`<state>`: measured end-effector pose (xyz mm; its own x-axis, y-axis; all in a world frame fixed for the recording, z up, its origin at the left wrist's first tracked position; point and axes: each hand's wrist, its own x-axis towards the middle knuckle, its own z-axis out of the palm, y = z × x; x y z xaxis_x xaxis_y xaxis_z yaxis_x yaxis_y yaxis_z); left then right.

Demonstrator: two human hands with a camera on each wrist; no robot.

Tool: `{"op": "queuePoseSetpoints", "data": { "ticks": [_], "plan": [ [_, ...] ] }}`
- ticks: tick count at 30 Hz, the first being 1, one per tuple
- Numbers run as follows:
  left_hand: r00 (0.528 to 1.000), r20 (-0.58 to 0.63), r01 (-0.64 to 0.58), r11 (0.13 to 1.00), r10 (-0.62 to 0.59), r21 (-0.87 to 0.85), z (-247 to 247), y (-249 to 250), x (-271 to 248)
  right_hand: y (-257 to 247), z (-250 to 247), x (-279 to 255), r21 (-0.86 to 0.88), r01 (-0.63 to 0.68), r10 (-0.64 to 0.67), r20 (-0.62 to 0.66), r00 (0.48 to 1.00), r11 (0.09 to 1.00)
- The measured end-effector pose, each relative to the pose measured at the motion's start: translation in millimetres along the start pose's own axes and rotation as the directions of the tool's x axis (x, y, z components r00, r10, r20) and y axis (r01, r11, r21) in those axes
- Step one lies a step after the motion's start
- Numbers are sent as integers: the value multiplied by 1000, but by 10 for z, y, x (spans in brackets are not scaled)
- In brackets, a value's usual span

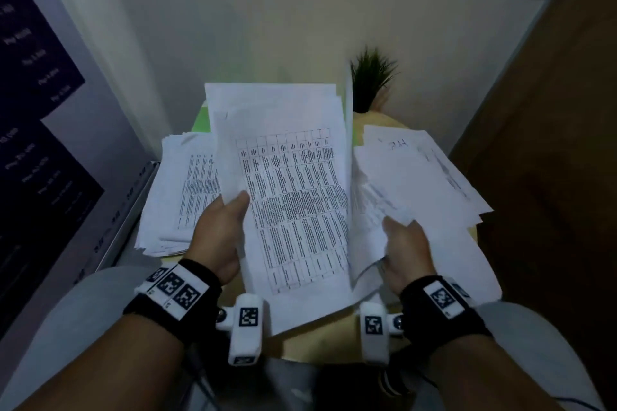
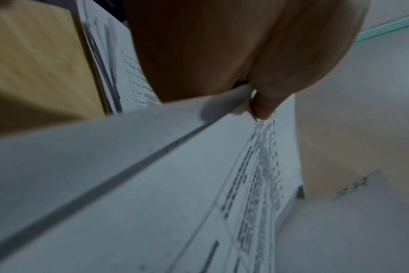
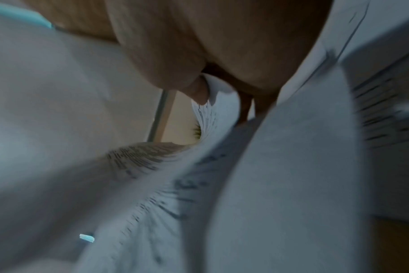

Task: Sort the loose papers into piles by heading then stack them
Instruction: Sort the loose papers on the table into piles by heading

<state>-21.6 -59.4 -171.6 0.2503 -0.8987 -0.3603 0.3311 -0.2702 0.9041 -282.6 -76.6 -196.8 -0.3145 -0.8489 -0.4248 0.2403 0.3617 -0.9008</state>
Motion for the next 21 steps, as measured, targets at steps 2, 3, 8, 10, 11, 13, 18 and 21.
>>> {"op": "queuePoseSetpoints", "data": {
  "ticks": [2, 3, 8, 10, 11, 13, 18, 21],
  "plan": [
    [1000, 12, 6, 1000, -6, -1, 10, -2, 3, 114, 61, 33, 43, -64, 62, 46, 997, 997],
    [1000, -1, 7, 1000, -7, 12, 15, -19, 8, 151, 90, 33, 58, -97, 94, 67, 993, 994],
    [988, -143, 66, 995, -56, 69, -55, -136, 122, 281, 146, -26, 75, -159, 142, 197, 970, 984],
    [981, -183, 88, 992, -69, 95, -81, -167, 176, 310, 144, -45, 39, -108, 98, 205, 974, 993],
    [977, -203, 94, 990, -70, 109, -92, -182, 208, 324, 137, -46, 5, -74, 72, 189, 979, 997],
    [971, -232, 93, 987, -62, 129, -120, -209, 261, 360, 110, -7, -78, -20, 32, 154, 988, 997],
    [966, -251, 107, 982, -66, 156, -143, -222, 286, 454, 76, 35, -211, 47, -9, 180, 984, 976],
    [970, -198, 141, 990, -139, -3, -126, -252, 313, 482, 111, -2, -256, 41, -8, 129, 992, 966]
  ]
}}
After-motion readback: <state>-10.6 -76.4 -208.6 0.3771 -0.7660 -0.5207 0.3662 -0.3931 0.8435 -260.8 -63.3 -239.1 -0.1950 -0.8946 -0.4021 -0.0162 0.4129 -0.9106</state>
